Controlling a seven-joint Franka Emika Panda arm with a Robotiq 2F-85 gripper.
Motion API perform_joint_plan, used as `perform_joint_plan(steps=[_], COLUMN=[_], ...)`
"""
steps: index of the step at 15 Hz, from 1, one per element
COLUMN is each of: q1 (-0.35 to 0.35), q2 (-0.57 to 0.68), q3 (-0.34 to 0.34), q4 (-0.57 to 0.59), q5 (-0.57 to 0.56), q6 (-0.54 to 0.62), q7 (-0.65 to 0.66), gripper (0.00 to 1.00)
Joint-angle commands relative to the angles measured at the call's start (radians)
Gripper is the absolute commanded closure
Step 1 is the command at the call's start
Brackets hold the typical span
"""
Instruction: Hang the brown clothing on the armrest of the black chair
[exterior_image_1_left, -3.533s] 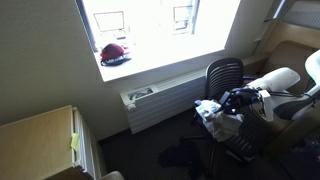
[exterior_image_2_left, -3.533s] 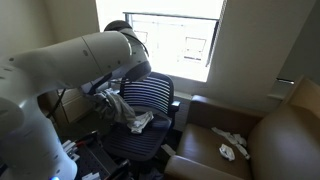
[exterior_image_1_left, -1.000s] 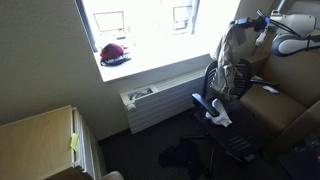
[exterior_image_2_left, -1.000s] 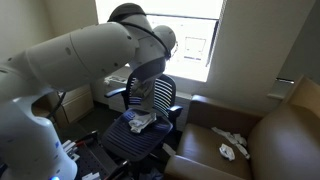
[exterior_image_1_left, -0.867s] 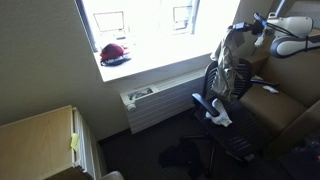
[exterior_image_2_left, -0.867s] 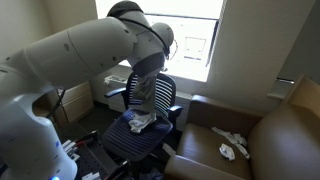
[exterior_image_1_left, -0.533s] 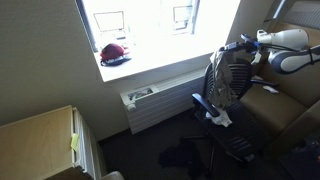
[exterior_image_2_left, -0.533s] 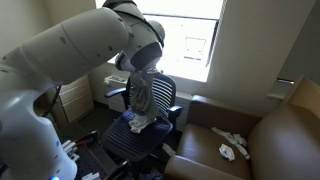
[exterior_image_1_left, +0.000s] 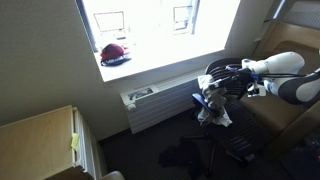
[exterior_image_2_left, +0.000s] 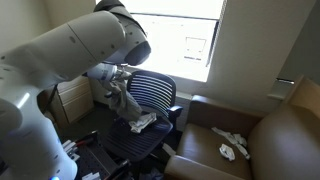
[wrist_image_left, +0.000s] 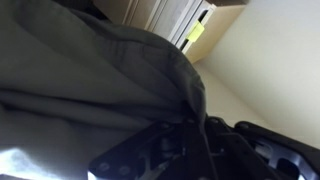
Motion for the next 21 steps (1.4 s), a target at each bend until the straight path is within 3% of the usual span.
perform_joint_plan(steps=[1,4,7,8,9,10,12,13,14,17,21], q1=[0.191,0.361,0.471,0.513,0.458,0.489,0.512,0.511,0.540,0.549,0.593], q2=[-0.023,0.016,0.062,0.060,0.052,0.060,0.071,0.071,0.030,-0.026,-0.168], q3=[-0.076,-0.117,-0.127,-0.144,-0.117,-0.128,-0.135,-0.136,-0.177,-0.187,-0.275], q4=[0.100,0.162,0.185,0.206,0.167,0.181,0.201,0.205,0.254,0.339,0.263], q5=[0.210,0.419,0.595,0.657,0.612,0.645,0.661,0.662,0.674,0.660,0.654], q6=[-0.002,-0.011,-0.010,-0.011,-0.010,-0.010,-0.010,-0.010,-0.010,-0.006,-0.004], q7=[-0.165,-0.226,-0.191,-0.176,-0.229,-0.223,-0.212,-0.209,-0.222,-0.269,-0.333], gripper=[0.99,0.99,0.99,0.90,0.96,0.90,0.89,0.64,0.62,0.43,0.14])
